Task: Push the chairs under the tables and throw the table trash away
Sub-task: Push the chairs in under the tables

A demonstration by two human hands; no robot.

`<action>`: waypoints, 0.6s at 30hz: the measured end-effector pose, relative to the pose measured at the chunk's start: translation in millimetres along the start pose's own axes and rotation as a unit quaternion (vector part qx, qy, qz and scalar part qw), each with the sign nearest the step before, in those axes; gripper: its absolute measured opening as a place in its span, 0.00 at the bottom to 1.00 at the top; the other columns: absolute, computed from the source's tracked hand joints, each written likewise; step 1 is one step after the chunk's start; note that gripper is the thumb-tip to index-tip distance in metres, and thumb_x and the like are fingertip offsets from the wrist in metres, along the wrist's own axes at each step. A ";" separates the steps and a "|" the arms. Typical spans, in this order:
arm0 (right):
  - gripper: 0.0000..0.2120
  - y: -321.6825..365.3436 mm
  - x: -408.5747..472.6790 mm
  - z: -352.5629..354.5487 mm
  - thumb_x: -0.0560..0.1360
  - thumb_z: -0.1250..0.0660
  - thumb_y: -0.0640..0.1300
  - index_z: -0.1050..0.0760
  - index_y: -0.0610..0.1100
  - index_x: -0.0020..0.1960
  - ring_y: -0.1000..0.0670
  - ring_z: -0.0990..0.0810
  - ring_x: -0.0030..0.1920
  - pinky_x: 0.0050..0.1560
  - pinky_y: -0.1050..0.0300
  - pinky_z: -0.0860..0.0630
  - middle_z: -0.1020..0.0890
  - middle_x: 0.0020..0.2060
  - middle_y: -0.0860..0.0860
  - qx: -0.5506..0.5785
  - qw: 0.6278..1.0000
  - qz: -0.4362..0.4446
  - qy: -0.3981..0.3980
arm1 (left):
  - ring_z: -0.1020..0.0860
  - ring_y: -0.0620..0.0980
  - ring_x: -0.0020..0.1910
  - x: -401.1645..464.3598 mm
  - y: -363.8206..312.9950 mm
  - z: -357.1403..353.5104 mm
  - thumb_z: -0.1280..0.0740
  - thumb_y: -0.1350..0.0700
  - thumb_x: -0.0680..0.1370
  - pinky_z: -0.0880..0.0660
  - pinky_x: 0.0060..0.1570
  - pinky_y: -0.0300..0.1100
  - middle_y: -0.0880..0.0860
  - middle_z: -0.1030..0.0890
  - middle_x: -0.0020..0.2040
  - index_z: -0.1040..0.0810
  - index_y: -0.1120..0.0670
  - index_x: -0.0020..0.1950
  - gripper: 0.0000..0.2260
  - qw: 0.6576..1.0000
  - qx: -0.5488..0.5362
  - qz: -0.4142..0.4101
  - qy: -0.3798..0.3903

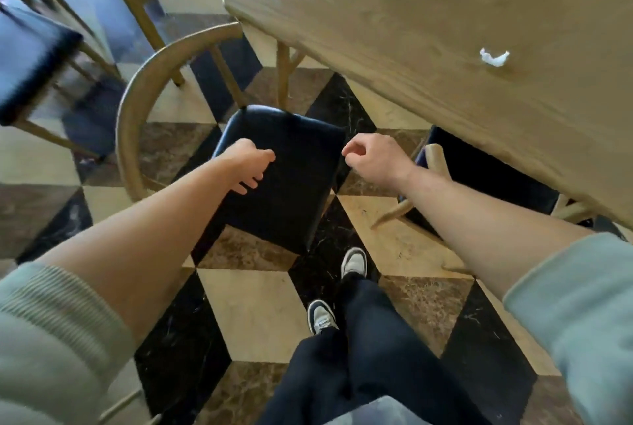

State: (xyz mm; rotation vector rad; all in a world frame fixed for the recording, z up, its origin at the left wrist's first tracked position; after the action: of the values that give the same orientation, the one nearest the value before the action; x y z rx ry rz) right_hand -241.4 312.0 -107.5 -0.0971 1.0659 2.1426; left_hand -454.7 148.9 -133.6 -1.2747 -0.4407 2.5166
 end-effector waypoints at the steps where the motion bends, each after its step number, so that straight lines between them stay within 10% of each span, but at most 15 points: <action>1: 0.07 11.4 12.7 -6.6 0.80 0.35 0.47 0.20 0.50 0.56 0.51 0.21 0.52 0.47 0.58 0.25 0.19 0.50 0.52 0.002 1.000 0.005 0.010 | 0.16 0.55 0.45 5.1 2.9 14.3 0.36 0.46 0.83 0.20 0.36 0.49 0.55 0.16 0.49 0.24 0.54 0.52 0.11 1.000 -0.003 0.001 -0.009; 18: 0.06 148.4 228.6 -140.9 0.78 0.34 0.50 0.20 0.52 0.52 0.51 0.20 0.50 0.50 0.54 0.26 0.17 0.47 0.55 0.039 0.984 0.025 0.172 | 0.17 0.51 0.42 128.6 14.4 206.7 0.33 0.52 0.83 0.17 0.49 0.51 0.54 0.17 0.44 0.18 0.55 0.52 0.08 0.984 0.061 -0.028 -0.163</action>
State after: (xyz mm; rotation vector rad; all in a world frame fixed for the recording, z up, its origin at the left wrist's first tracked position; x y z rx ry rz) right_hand -537.1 284.6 -184.7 -0.4214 1.3598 2.1750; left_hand -697.9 156.2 -116.5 -0.7971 -0.3775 2.6647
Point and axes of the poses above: each hand's wrist, its own x-axis towards the middle knuckle, its own z-axis out of the back of the hand, y = z × x, the point moved 3 cm from there along x, towards the middle knuckle
